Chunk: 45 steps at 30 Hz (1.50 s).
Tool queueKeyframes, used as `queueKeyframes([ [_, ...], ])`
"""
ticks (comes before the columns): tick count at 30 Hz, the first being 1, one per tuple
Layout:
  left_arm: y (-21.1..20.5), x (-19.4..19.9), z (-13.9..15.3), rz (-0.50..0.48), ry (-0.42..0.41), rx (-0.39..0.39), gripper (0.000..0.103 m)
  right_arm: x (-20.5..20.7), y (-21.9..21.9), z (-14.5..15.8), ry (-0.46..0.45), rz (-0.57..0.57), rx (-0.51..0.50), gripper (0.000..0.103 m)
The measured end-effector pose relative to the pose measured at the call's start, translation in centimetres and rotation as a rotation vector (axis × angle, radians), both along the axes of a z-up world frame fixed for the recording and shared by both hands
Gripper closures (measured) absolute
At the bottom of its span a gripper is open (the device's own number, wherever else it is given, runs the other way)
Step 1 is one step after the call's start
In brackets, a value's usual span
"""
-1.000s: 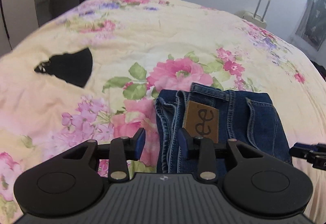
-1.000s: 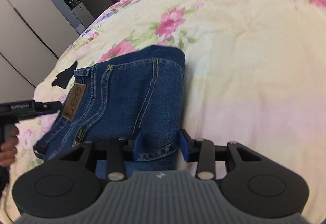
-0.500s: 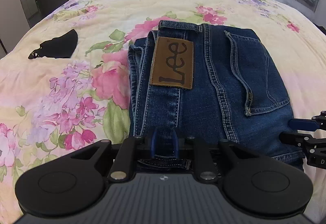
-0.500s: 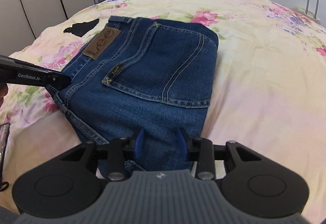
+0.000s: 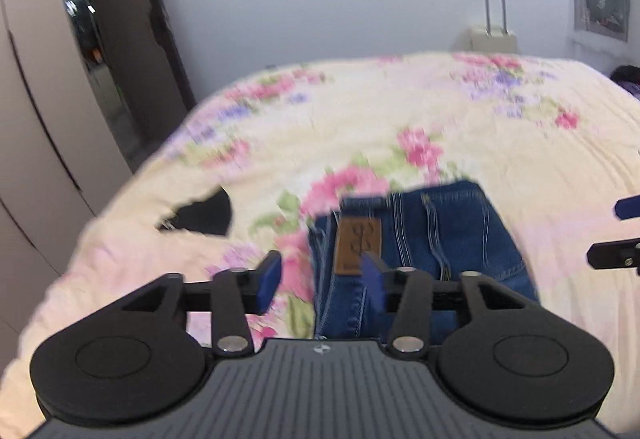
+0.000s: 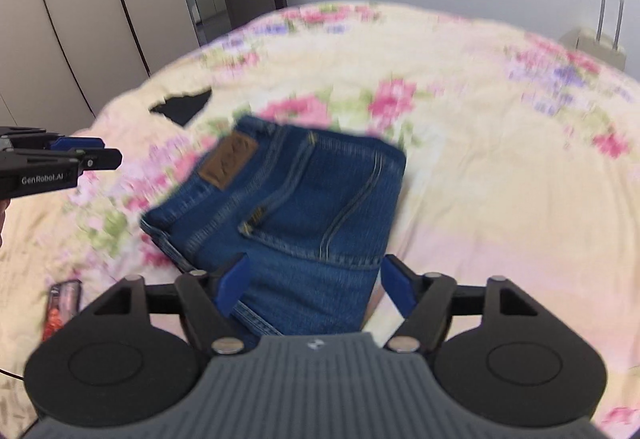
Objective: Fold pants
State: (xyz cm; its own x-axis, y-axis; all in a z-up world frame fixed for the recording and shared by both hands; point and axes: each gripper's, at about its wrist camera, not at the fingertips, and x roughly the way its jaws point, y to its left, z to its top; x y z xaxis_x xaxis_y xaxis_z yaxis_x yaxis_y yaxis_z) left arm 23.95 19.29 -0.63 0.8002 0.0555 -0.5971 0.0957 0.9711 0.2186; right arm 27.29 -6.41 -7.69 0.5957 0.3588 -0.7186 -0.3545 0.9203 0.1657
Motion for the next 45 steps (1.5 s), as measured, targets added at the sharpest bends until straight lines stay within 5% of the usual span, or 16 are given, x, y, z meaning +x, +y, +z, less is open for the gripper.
queueKeyframes([
  [4, -2.2, -5.4, 3.9, 0.024, -0.126, 0.022, 0.016, -5.0, -1.0, 6.3, -0.167, -0.039, -0.030, 0.022],
  [8, -4.3, -10.1, 5.2, 0.042, -0.183, 0.031, 0.009, -11.5, -1.7, 10.3, -0.327, -0.123, -0.052, 0.021],
  [12, -5.8, -14.1, 5.2, 0.049, -0.200, 0.003, 0.009, -17.5, -2.1, 11.4, -0.383, -0.210, -0.052, 0.021],
  [16, -7.0, -17.2, 3.9, 0.100, -0.185, -0.056, 0.008, -21.8, -2.9, 10.3, -0.363, -0.248, 0.006, 0.021],
  [22, -8.7, -19.3, 0.6, 0.113, -0.099, -0.042, 0.008, -25.7, -3.2, 6.3, -0.288, -0.278, 0.032, 0.021],
  [30, -9.7, -20.8, -1.8, 0.133, -0.036, -0.030, 0.008, -27.2, -2.2, 3.0, -0.251, -0.241, 0.003, 0.021],
  [45, -11.1, -21.0, -1.4, 0.090, -0.045, -0.020, 0.008, -27.5, -3.4, 2.5, -0.257, -0.275, 0.030, 0.021],
])
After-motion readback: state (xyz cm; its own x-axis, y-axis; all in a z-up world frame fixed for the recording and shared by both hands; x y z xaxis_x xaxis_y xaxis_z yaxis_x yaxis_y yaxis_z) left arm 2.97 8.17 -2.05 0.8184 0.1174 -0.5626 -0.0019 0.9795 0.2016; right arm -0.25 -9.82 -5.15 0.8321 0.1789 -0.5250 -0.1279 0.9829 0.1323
